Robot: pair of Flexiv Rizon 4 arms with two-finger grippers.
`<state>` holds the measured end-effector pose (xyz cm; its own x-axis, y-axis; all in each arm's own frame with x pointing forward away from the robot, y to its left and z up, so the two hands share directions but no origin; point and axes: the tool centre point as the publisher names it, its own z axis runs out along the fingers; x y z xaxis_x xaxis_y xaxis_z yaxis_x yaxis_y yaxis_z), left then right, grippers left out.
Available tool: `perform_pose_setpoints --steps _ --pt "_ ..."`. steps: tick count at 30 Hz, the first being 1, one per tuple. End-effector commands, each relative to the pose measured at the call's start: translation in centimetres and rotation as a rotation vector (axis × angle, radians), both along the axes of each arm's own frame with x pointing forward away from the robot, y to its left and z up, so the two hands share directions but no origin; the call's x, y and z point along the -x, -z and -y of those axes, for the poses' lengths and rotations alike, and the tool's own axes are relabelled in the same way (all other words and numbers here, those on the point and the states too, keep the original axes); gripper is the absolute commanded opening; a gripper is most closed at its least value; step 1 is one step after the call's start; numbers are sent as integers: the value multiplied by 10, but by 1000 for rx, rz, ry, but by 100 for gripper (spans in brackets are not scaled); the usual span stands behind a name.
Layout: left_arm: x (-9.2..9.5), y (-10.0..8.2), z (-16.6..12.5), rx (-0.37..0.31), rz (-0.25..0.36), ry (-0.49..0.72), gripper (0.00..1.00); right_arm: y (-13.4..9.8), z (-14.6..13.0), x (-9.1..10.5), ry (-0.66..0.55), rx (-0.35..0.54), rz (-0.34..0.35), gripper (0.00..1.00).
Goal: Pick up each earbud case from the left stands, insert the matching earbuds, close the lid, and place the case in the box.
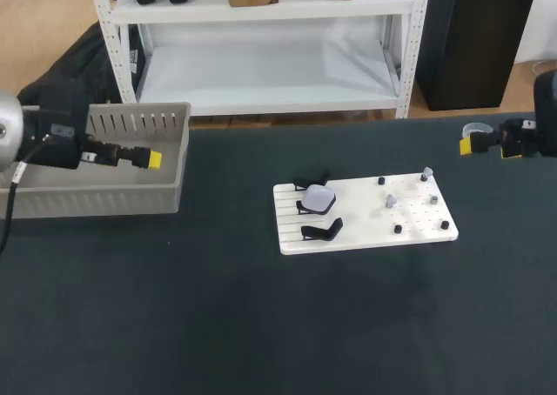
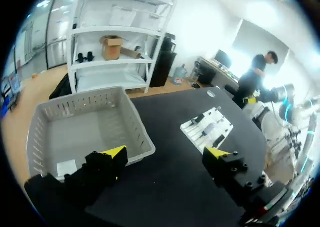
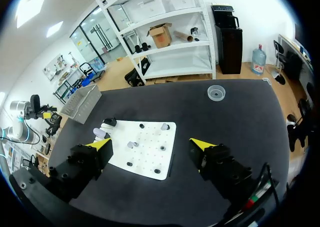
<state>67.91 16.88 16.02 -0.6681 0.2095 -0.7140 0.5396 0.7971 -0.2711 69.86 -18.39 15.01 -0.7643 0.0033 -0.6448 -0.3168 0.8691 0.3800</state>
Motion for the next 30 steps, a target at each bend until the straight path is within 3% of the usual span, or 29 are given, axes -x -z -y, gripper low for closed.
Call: perform_pose_setpoints --steps 1,8,12,30 --pt "20 -8 -9 187 337 776 100 1 0 -1 -2 -1 0 100" --pt "35 -24 19 67 440 1031 100 1 0 -1 -2 -1 0 100" --pt "37 -17 46 -39 458 1102 100 1 0 -1 -2 -1 0 100" --pt "36 -15 53 -44 458 1109 100 1 0 -1 -2 -1 0 100"
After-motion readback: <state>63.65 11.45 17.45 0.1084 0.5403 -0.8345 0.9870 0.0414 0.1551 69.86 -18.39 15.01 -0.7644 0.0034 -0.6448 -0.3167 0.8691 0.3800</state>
